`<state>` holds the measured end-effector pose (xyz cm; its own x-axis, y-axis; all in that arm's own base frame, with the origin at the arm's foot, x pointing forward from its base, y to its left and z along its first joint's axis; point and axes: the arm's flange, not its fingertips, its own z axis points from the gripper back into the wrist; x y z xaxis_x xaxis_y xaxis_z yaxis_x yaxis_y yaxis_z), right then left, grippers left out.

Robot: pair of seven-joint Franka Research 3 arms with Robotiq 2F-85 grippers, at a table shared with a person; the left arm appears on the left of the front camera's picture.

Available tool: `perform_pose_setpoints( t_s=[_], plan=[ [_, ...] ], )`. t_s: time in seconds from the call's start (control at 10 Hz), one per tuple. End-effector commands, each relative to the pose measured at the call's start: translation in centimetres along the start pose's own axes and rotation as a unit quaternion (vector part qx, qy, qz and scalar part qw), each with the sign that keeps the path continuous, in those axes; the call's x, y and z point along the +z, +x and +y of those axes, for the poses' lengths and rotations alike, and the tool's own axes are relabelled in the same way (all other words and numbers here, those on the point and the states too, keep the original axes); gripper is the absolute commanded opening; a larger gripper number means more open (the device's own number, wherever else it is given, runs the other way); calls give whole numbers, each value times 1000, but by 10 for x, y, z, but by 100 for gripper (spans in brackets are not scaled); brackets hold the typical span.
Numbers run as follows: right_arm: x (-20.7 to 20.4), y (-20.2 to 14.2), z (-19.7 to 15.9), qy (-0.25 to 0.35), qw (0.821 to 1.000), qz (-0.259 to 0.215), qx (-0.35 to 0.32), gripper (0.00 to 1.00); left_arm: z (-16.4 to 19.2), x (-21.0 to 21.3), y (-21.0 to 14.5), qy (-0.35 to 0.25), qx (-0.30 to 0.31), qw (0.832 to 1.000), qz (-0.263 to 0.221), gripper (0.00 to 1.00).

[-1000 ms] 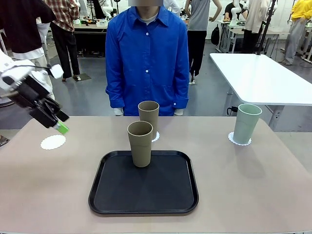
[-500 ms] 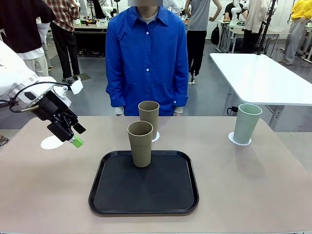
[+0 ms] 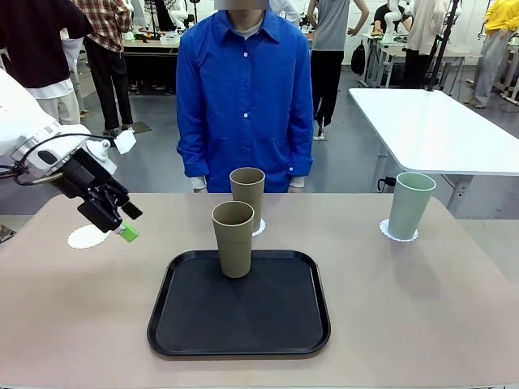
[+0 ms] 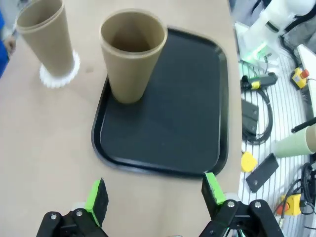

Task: Place coasters on the table and set cups on them.
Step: Take one Reusable plastic cup from the Flat Tray and place it on a coaster set by the human.

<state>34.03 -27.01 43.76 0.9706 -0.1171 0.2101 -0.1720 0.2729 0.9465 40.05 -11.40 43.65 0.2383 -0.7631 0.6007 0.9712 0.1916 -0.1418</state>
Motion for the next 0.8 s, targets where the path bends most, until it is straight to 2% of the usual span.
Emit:
perform_pose_setpoints(
  t_s=[0.0,0.1,0.2,0.3,0.5,0.6,0.7],
  plan=[
    [0,0,1,5,1000,-1,1,100,21,-10,2,-54,-63,985,-151,100],
    [0,0,1,5,1000,-1,1,100,25,-22,0,-75,-92,972,-205,100],
    [0,0,1,5,1000,-1,1,100,34,-31,-4,-123,-124,954,-245,100],
    [0,0,1,5,1000,-1,1,100,47,-37,-12,-131,-165,937,-277,100],
    [0,0,1,5,1000,-1,1,100,63,-55,-37,-129,-190,923,-308,100],
    [0,0,1,5,1000,-1,1,100,64,-60,-44,-132,-193,920,-313,100],
    [0,0,1,5,1000,-1,1,100,64,-64,-50,-111,-203,922,-310,100]
  ],
)
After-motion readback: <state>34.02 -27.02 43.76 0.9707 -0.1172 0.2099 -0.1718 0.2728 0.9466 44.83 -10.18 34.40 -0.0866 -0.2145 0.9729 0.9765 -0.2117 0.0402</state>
